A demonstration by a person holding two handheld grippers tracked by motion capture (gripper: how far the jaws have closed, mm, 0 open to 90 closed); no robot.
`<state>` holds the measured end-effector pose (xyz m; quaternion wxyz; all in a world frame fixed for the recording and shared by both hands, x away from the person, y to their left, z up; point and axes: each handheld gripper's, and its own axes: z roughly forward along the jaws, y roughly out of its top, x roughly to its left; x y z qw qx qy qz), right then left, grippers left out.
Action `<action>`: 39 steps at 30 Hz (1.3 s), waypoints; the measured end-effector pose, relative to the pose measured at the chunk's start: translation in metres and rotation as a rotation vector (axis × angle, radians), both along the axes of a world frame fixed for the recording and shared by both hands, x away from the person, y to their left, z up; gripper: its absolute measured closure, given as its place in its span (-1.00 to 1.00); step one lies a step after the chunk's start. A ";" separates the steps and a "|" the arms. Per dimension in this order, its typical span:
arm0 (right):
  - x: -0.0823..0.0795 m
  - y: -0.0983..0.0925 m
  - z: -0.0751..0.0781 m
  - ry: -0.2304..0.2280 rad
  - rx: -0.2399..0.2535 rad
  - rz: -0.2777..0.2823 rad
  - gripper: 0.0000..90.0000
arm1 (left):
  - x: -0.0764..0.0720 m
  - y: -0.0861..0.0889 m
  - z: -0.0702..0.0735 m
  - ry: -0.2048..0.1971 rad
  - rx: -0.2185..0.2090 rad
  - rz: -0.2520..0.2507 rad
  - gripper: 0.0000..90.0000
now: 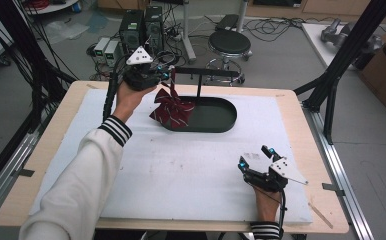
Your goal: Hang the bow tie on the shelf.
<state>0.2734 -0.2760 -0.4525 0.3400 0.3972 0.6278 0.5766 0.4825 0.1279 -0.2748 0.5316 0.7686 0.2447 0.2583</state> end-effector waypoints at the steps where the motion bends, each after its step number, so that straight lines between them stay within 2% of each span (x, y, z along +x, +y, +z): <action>1: 0.000 0.000 0.000 -0.001 -0.001 0.000 -0.77 | 0.002 -0.001 0.002 -0.002 0.004 -0.001 0.90; 6: 0.000 0.000 0.000 -0.001 -0.002 0.000 -0.77 | 0.012 -0.005 0.002 0.004 0.023 0.013 0.90; 8: 0.000 0.000 0.000 -0.001 0.000 0.000 -0.77 | 0.016 -0.006 0.000 0.011 0.015 0.023 0.90; 12: 0.000 0.000 0.000 -0.001 -0.001 0.000 -0.77 | 0.023 -0.007 -0.005 0.023 0.037 0.035 0.90; 18: 0.000 0.000 0.000 -0.001 -0.001 0.000 -0.77 | 0.030 -0.005 -0.012 0.041 0.041 0.065 0.90; 25: 0.000 0.000 0.000 -0.004 -0.002 0.000 -0.77 | 0.034 -0.003 -0.019 0.062 0.072 0.087 0.90; 29: 0.000 0.000 0.000 -0.002 -0.001 0.000 -0.77 | 0.033 -0.001 -0.022 0.066 0.073 0.093 0.90; 34: 0.000 0.000 0.000 -0.003 -0.001 0.000 -0.77 | 0.032 0.002 -0.027 0.081 0.102 0.100 0.90; 39: 0.000 0.000 0.000 -0.003 0.002 0.002 -0.77 | 0.032 0.002 -0.029 0.091 0.112 0.115 0.89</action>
